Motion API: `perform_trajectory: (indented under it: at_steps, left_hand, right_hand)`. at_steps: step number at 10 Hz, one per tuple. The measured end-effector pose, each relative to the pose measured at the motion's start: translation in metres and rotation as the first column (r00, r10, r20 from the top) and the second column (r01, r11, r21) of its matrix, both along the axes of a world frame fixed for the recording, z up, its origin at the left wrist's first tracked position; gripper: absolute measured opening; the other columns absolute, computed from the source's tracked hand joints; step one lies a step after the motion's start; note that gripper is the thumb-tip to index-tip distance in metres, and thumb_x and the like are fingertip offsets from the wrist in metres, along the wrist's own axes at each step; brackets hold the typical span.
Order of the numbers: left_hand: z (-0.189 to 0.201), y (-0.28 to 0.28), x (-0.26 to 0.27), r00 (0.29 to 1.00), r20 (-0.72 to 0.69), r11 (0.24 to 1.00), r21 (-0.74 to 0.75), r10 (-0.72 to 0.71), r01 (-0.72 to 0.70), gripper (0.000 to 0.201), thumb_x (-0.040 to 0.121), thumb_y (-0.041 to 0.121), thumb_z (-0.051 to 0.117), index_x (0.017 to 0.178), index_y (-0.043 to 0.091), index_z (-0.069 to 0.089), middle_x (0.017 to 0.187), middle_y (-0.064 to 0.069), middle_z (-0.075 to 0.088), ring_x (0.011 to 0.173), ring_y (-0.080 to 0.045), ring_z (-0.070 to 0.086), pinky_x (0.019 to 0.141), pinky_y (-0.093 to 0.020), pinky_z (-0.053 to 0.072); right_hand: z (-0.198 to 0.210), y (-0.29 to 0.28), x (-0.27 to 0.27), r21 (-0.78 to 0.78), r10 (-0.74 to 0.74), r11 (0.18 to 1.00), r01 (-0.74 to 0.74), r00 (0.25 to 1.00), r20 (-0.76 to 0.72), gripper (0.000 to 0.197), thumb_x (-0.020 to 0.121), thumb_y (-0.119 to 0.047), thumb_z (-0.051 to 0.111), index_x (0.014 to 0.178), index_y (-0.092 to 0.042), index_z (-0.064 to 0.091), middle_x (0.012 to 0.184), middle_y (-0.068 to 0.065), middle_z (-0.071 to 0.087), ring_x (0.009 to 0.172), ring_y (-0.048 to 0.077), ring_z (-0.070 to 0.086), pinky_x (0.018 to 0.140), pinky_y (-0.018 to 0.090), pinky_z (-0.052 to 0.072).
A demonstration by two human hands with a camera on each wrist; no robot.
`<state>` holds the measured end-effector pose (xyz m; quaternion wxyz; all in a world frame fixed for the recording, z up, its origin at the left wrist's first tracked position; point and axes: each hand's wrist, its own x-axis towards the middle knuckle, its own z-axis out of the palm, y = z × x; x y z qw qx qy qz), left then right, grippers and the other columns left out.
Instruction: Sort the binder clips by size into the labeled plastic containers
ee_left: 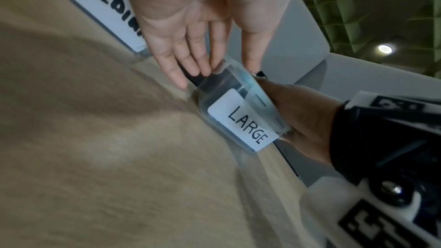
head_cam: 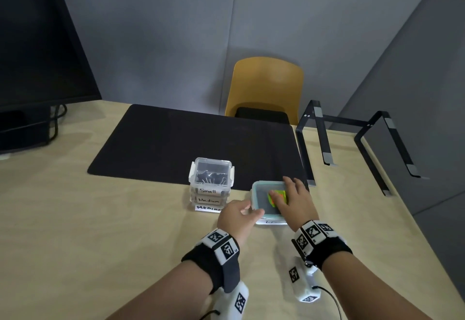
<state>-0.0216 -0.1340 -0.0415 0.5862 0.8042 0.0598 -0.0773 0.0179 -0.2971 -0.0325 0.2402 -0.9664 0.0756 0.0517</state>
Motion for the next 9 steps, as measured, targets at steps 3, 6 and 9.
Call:
perform_trajectory:
  at_steps: [3,6,9]
  left_hand:
    - [-0.003,0.005,0.007,0.995,-0.073,0.990,-0.127,-0.065,0.055,0.008,0.079,0.027,0.072,0.082,0.028,0.065,0.088,0.007,0.068,0.085,-0.006,0.065,0.074,-0.019,0.049]
    - [0.000,0.007,0.006,0.988,-0.126,0.990,0.100,-0.087,0.100,0.053,0.083,0.048,0.062,0.126,0.021,0.048,0.115,0.003,0.063,0.102,-0.010,0.060,0.090,-0.026,0.046]
    - [0.070,0.035,0.008,0.840,-0.388,0.639,0.547,-0.379,0.541,0.060,0.081,0.063,0.049,0.108,0.011,0.063,0.108,-0.007,0.067,0.101,-0.022,0.062,0.088,-0.032,0.049]
  right_hand:
    - [-0.005,-0.002,0.001,-0.051,0.018,0.999,-0.018,1.000,0.018,0.063,0.092,-0.053,0.041,0.145,-0.022,0.027,0.147,0.008,0.028,0.133,0.026,0.032,0.110,0.037,0.031]
    - [0.001,0.002,-0.001,-0.073,0.008,0.997,-0.009,1.000,-0.014,0.063,0.092,-0.053,0.041,0.146,-0.023,0.025,0.148,0.009,0.027,0.130,0.031,0.034,0.109,0.039,0.031]
    - [0.046,0.017,0.007,-0.218,0.032,0.974,-0.067,0.987,-0.160,0.050,0.086,-0.043,0.051,0.131,-0.021,0.047,0.141,0.007,0.039,0.131,0.028,0.036,0.107,0.042,0.035]
